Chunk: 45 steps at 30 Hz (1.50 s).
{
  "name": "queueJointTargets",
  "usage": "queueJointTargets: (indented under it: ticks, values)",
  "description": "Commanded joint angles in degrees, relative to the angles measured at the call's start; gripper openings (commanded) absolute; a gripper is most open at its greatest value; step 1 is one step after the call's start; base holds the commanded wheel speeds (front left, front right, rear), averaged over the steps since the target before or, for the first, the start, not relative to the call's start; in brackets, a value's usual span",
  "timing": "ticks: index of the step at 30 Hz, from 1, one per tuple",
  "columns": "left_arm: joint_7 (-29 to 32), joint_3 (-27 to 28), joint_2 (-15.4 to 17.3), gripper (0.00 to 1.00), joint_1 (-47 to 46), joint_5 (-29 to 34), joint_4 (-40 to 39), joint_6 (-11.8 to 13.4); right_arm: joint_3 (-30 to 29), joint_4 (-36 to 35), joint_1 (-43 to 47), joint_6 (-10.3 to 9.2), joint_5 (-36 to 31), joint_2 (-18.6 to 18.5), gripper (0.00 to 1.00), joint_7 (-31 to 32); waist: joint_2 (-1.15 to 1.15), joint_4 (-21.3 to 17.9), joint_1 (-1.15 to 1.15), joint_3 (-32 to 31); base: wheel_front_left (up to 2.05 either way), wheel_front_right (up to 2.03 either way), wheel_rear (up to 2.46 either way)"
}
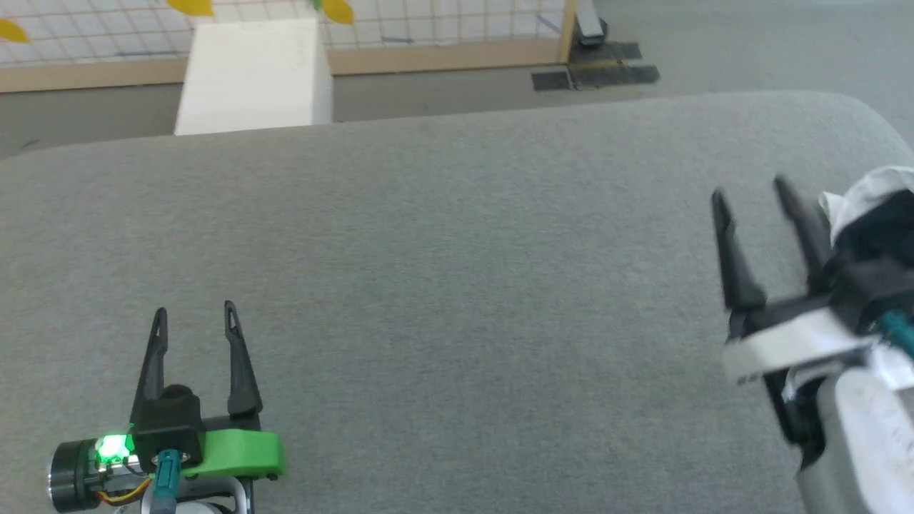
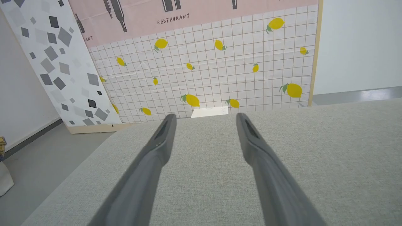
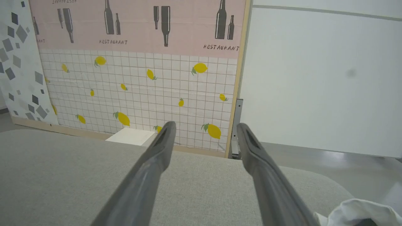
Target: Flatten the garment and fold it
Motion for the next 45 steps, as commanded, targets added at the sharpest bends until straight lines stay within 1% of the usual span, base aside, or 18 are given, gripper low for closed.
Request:
queueJointTargets:
  ticks: [1,5,10,14,18,19,45]
  values:
    - [-0.2,-0.1,-0.5,1.0,0.7,-0.2,0.1,-0.6,0.0,-0.6,2.0,-0.1,-0.7,0.6,1.0,-0.3,0.0,2.3,0.01,-1.9,0.0,0.0,0.0]
    - [-0.2,-0.5,-1.1,1.0,0.6,-0.3,0.4,-2.2,-2.2,-1.5,6.8,-0.1,-0.9,3.9,1.0,-0.3,0.0,2.9,0.01,-2.1,0.0,0.0,0.0]
    - [-0.2,-0.6,-2.0,1.0,0.2,-0.5,1.1,-4.0,-6.7,-6.6,12.9,-0.1,-2.7,6.9,1.0,-0.3,0.0,3.4,0.01,-2.3,0.0,0.0,0.0]
    - [-0.2,-0.2,-2.7,1.0,0.0,-0.7,1.8,-5.2,-7.8,-11.3,16.1,-0.1,-4.9,7.8,1.0,-0.3,0.0,3.4,0.01,-2.2,0.0,0.0,0.0]
    - [-0.2,0.6,-3.6,1.0,0.0,-1.4,2.5,-6.5,-7.4,-13.3,17.7,-0.1,-5.9,8.1,1.0,-0.3,0.0,3.1,0.01,-2.1,0.0,0.0,0.0]
    - [0.0,0.4,-3.5,0.0,0.1,-1.2,2.5,-6.4,-7.5,-13.0,17.2,-0.01,-5.5,8.0,0.0,0.0,0.0,3.1,0.01,-2.1,0.0,0.0,0.0]
    - [2.9,1.0,-4.2,0.0,-0.2,-0.4,2.7,-7.9,-6.6,-12.4,17.1,-0.02,-6.0,8.0,0.0,2.8,0.0,3.0,0.01,-3.1,0.0,0.0,0.0]
